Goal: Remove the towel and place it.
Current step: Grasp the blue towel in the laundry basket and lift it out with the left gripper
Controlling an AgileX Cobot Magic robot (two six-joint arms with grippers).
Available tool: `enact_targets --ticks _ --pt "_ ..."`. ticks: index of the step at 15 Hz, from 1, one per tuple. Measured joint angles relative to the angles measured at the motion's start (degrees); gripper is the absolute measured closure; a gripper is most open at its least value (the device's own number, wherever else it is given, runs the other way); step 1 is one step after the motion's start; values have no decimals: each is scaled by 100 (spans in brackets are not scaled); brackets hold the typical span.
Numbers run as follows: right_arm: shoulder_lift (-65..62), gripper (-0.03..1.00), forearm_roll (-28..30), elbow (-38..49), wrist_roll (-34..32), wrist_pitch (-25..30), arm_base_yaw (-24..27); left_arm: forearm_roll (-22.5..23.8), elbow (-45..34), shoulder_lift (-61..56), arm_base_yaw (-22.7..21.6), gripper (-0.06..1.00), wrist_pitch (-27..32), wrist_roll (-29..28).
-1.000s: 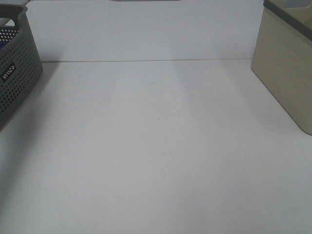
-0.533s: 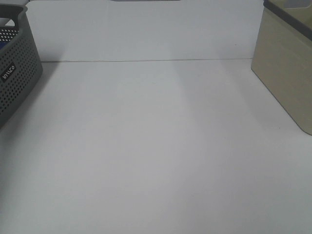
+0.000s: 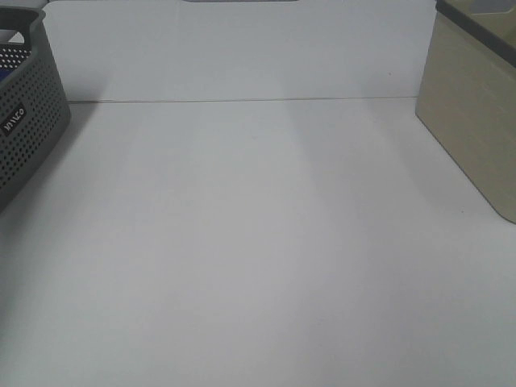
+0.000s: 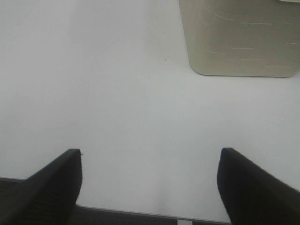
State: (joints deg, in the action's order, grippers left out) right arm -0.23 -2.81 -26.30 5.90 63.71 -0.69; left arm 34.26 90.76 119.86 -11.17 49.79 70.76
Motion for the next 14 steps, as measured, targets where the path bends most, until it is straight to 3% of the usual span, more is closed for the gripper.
enact_targets --ticks 1,2,3,4,6,14 --pt "0 19 0 0 0 0 0 0 0 0 -23 38 40 17" --pt "0 19 0 0 0 0 0 0 0 0 -40 48 52 0" --pt "0 19 0 0 0 0 0 0 0 0 -57 65 57 -126" --pt "0 19 0 0 0 0 0 6 0 0 -63 90 63 -567" --pt "0 19 0 0 0 0 0 6 0 0 -69 94 52 -900" --pt "0 19 0 0 0 0 0 -23 0 -206 -74 94 17 -1066"
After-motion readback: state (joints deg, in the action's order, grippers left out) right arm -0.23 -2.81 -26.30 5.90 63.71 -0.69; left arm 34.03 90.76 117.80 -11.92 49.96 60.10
